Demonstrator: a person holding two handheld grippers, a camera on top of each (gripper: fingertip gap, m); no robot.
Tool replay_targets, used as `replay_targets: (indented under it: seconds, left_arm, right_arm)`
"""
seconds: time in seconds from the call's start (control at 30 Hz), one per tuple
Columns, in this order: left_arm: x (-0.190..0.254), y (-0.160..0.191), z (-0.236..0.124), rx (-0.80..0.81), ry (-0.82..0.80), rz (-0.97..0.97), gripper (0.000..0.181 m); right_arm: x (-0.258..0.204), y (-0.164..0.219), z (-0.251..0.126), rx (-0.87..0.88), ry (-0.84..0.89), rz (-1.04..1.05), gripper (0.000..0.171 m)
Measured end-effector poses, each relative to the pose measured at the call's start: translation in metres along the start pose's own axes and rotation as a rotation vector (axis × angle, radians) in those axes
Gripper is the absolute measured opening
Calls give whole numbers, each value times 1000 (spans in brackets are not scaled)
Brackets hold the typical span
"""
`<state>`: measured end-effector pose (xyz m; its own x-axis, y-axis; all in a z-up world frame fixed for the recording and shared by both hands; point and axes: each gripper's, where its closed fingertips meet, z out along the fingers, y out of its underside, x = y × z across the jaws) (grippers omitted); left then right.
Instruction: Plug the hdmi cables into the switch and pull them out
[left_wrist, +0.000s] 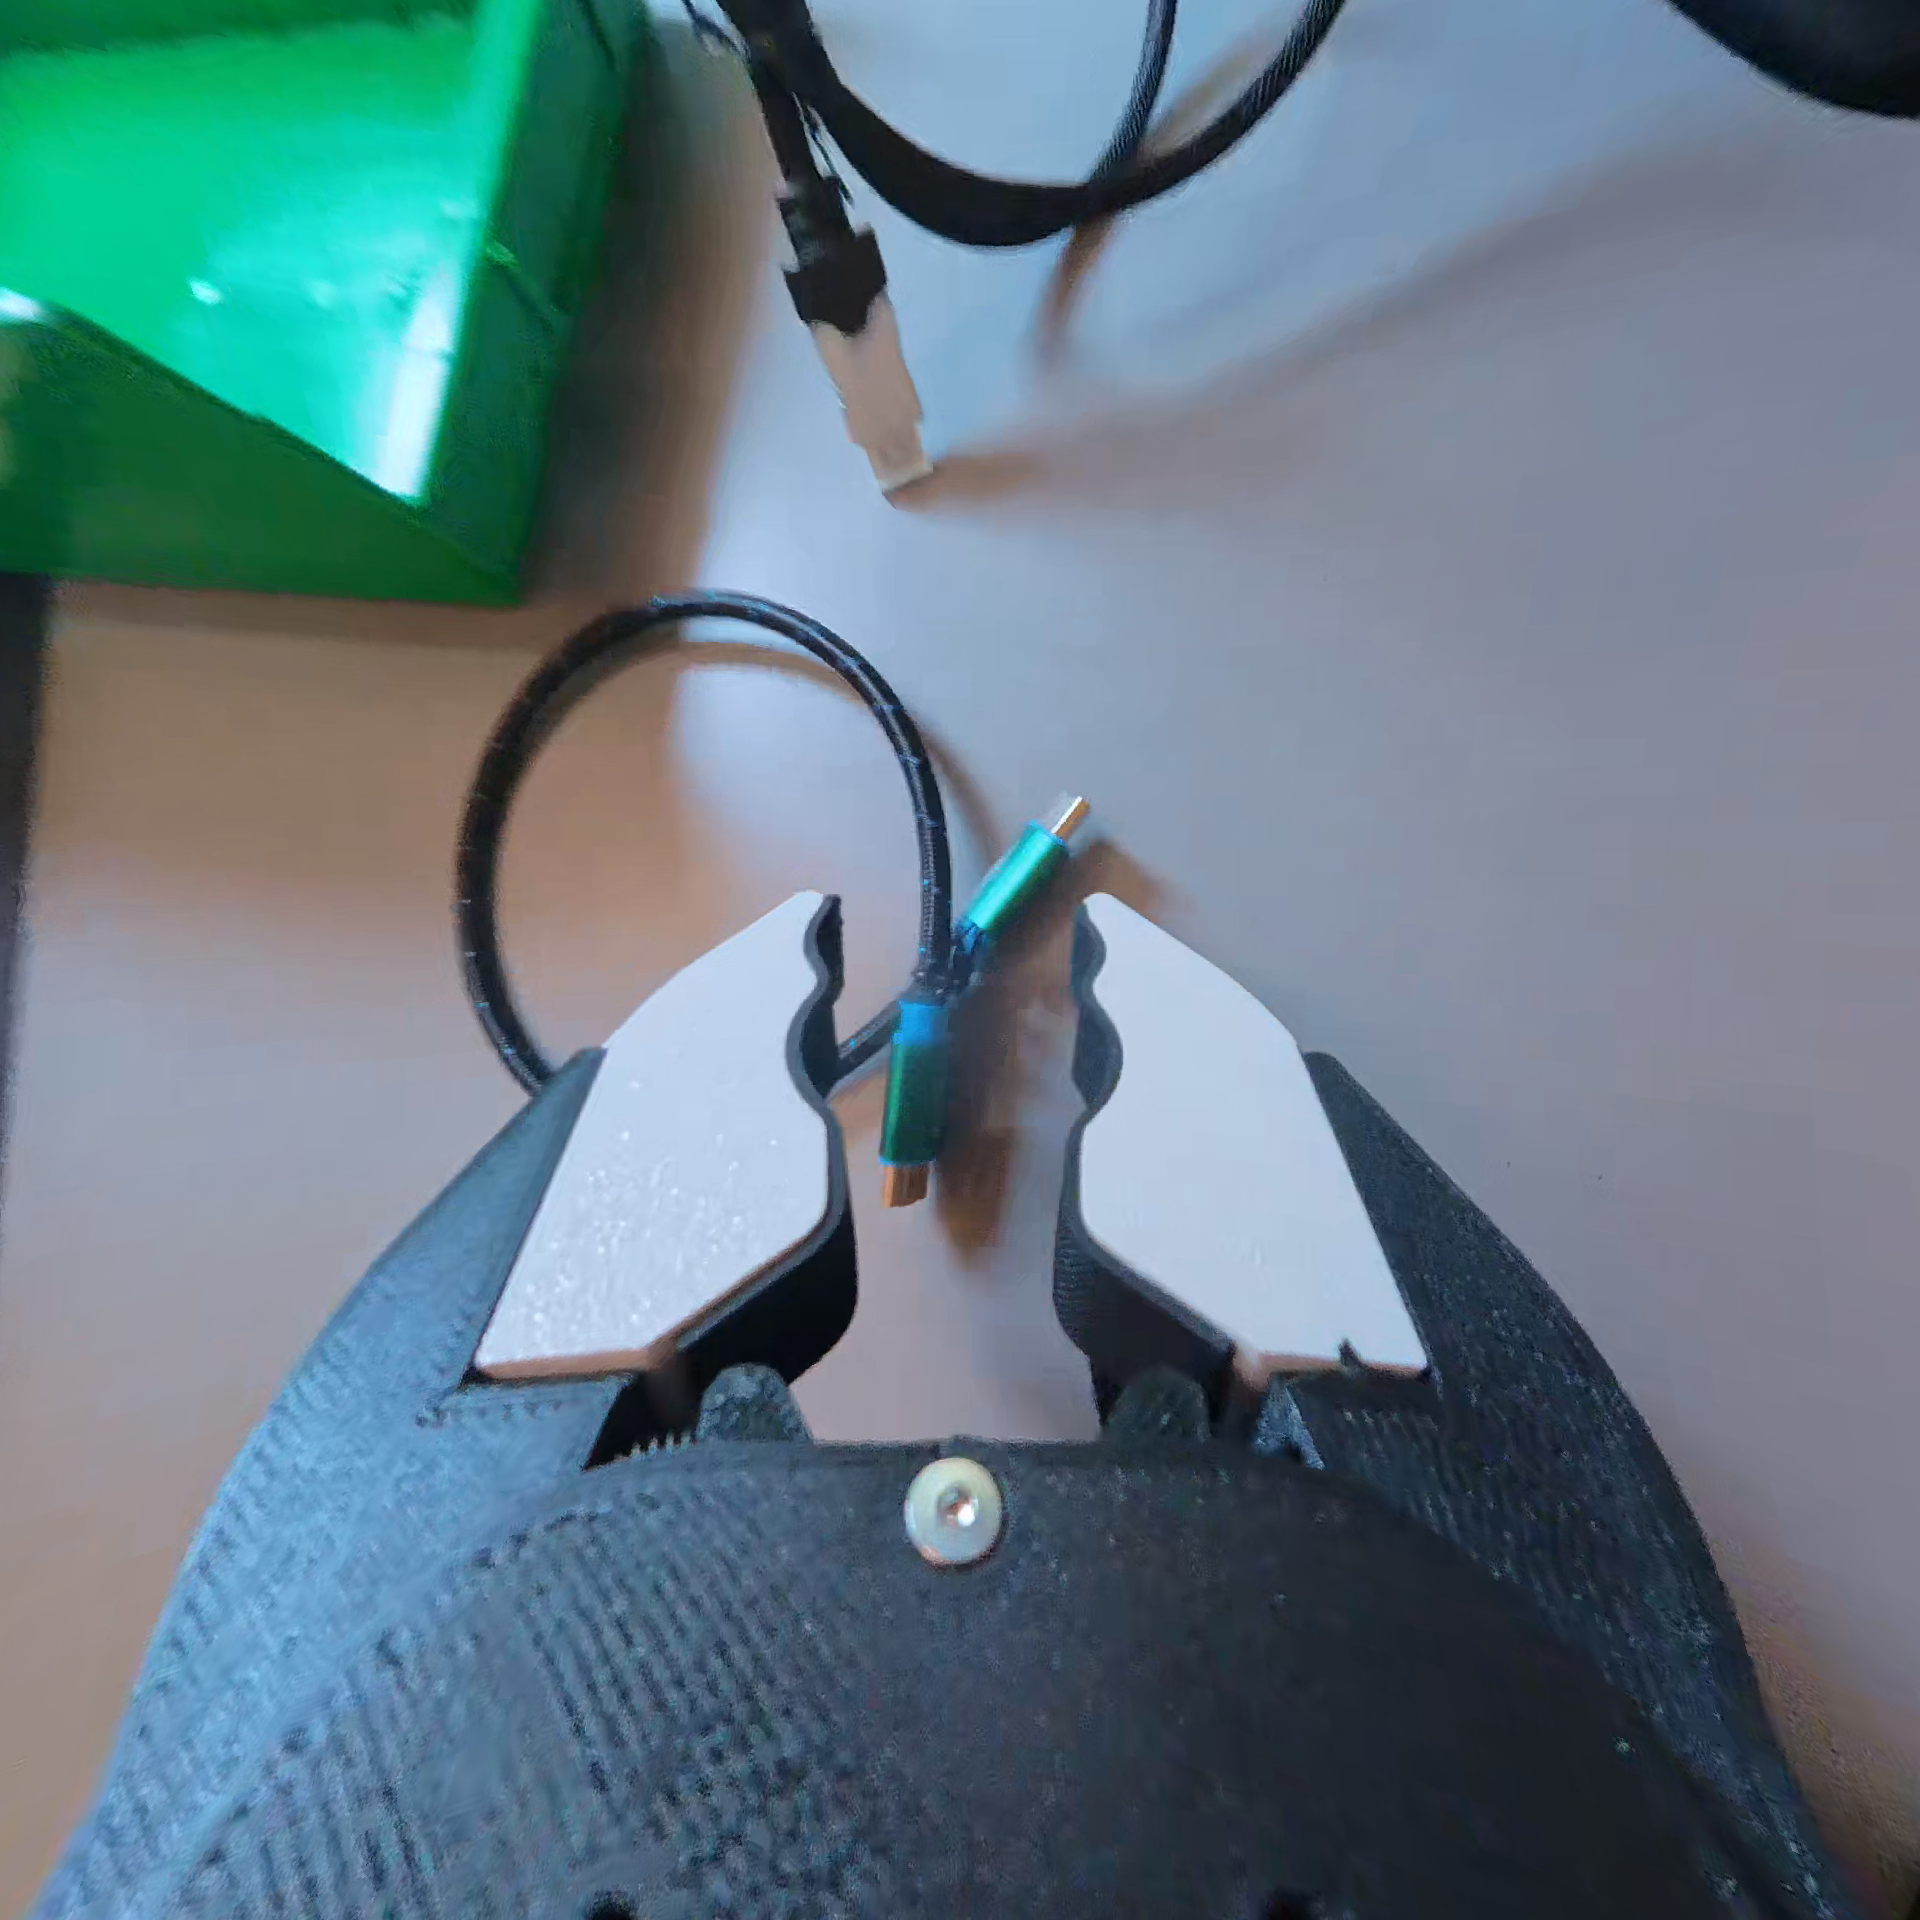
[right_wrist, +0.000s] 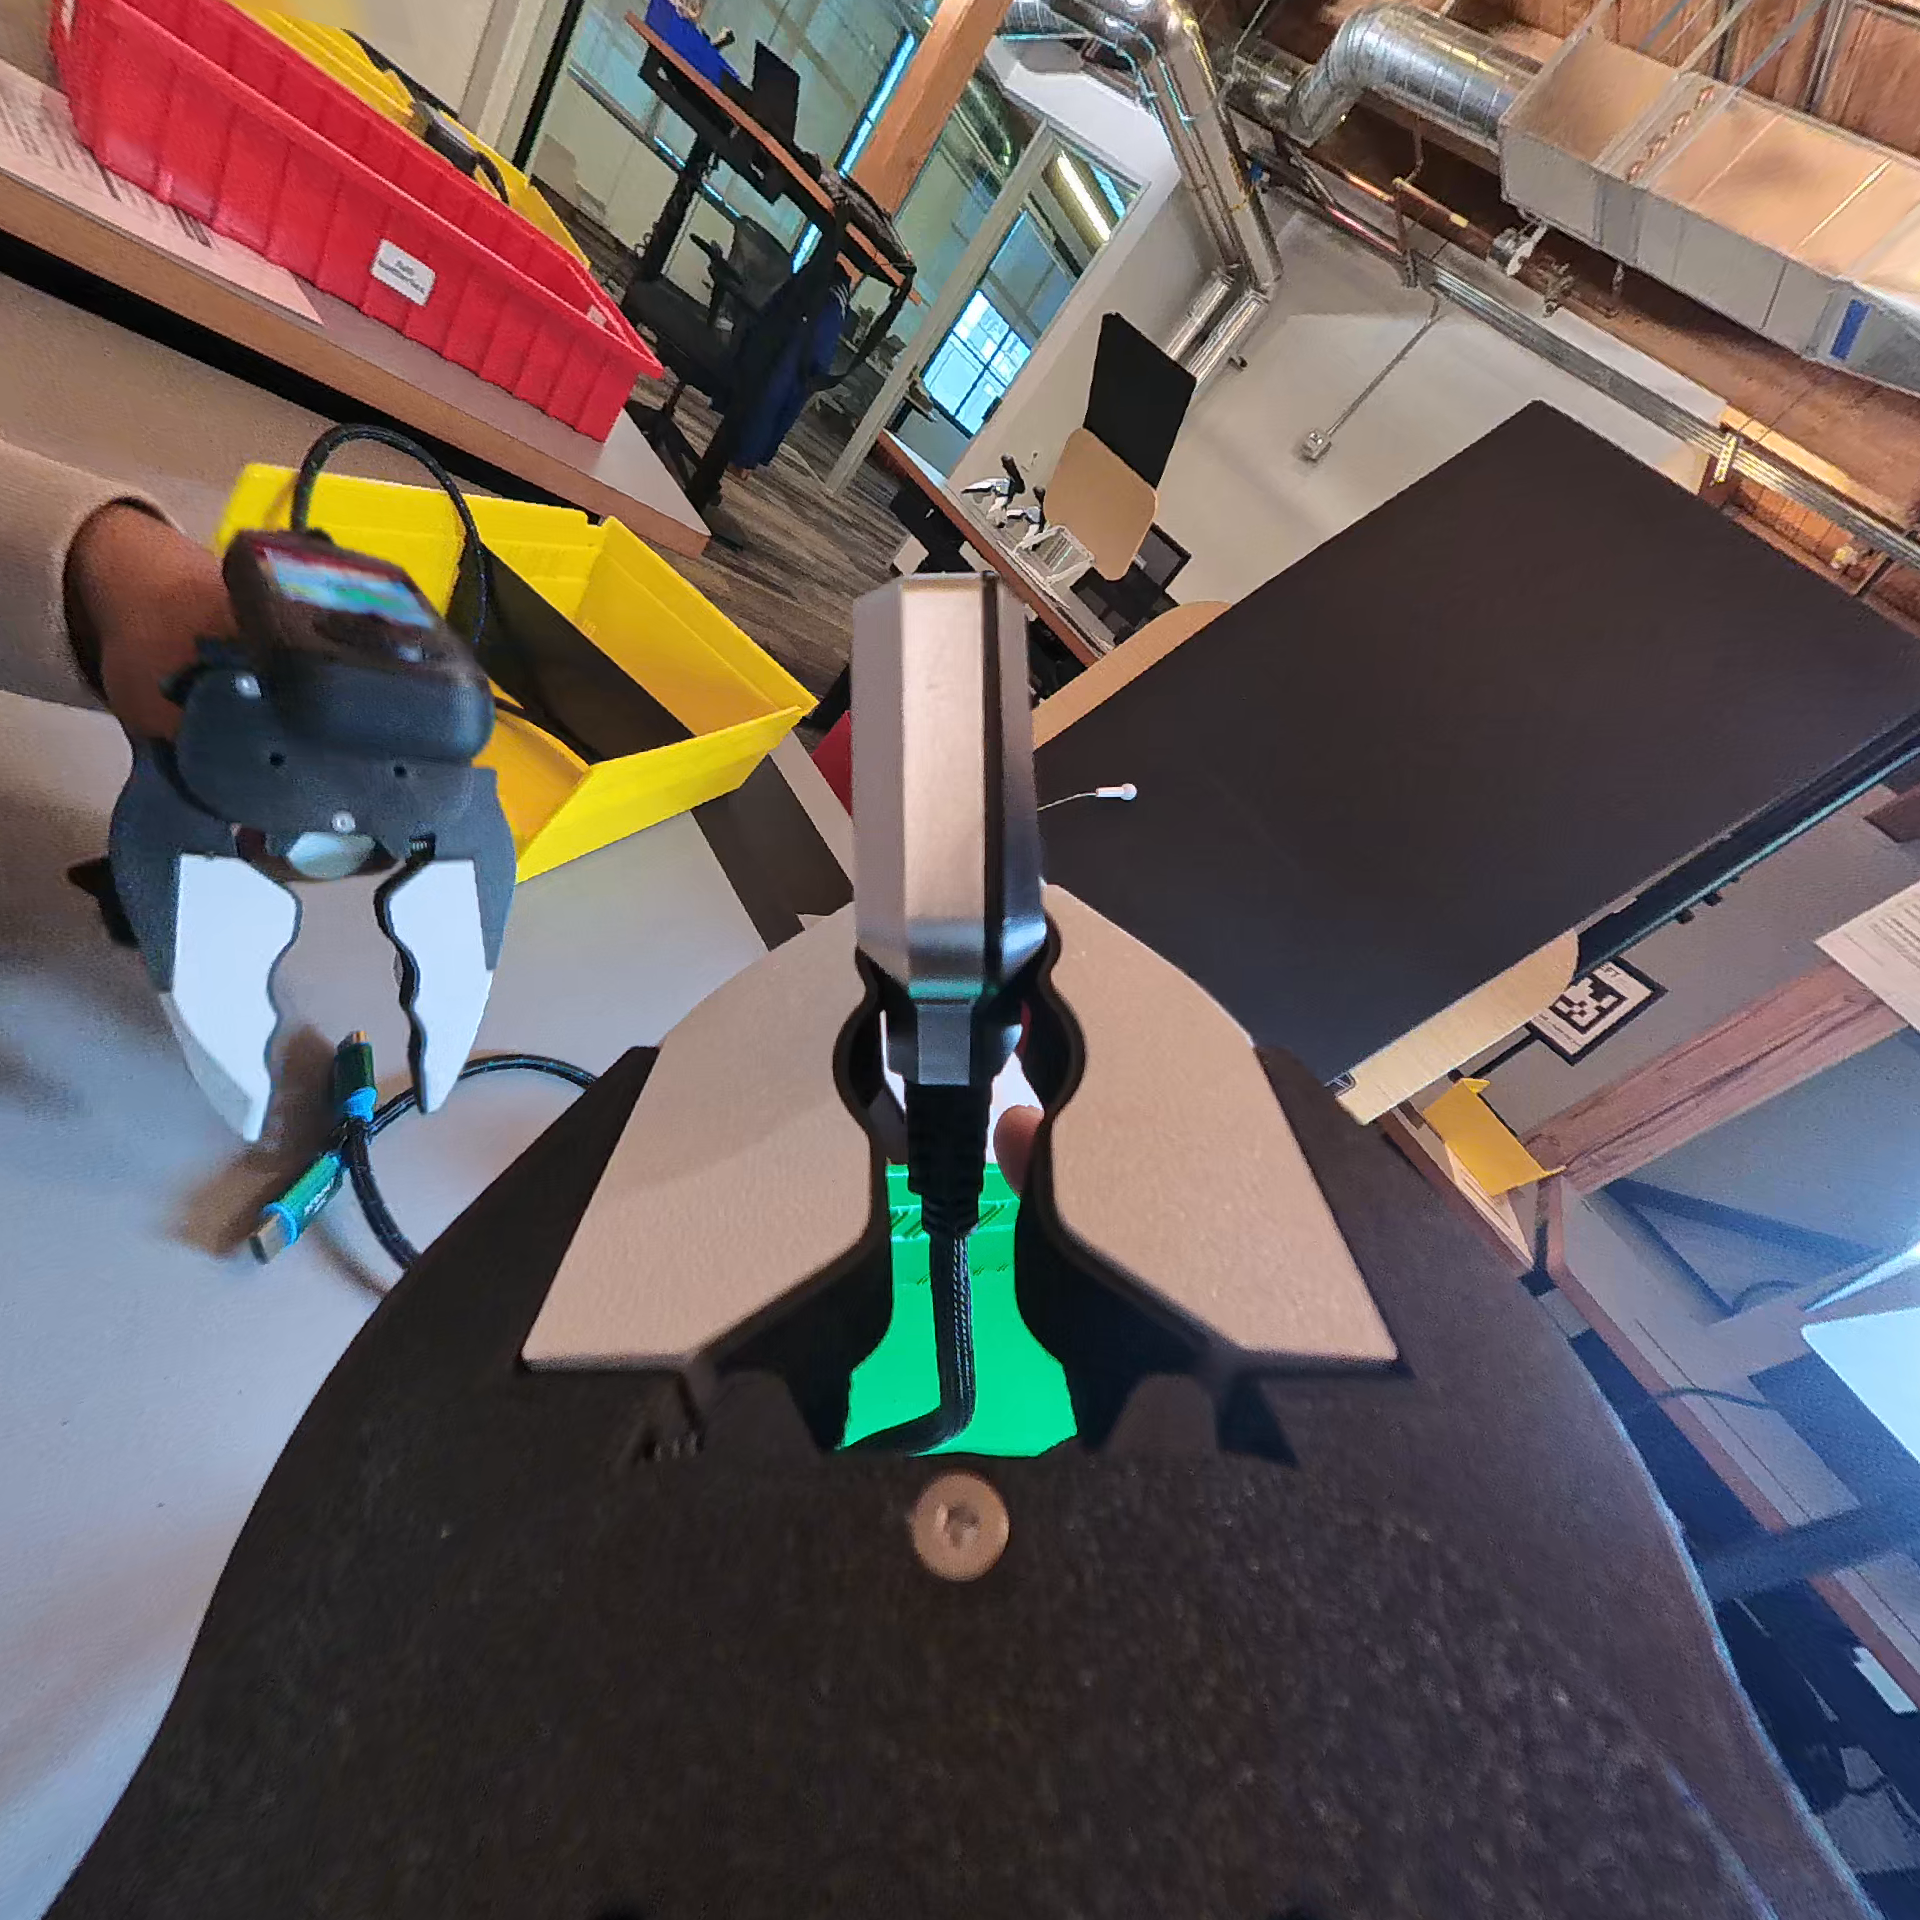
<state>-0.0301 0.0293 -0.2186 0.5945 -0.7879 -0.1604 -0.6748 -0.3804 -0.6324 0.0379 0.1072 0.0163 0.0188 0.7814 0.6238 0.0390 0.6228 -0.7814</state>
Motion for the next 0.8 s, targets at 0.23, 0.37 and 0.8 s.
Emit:
replay_targets:
  seconds: [0.23, 0.37, 0.8]
  left_arm:
    - [-6, 28, 22, -162, -37, -50, 16]
    - [7, 12, 20, -160, -4, -158, 16]
    - [22, 0, 31, -207, -55, 147, 25]
  right_arm:
    - [-2, 2, 3, -6, -8, -2, 23]
    - [0, 3, 2, -11, -4, 0, 23]
    - [1, -1, -1, 2, -4, 4, 23]
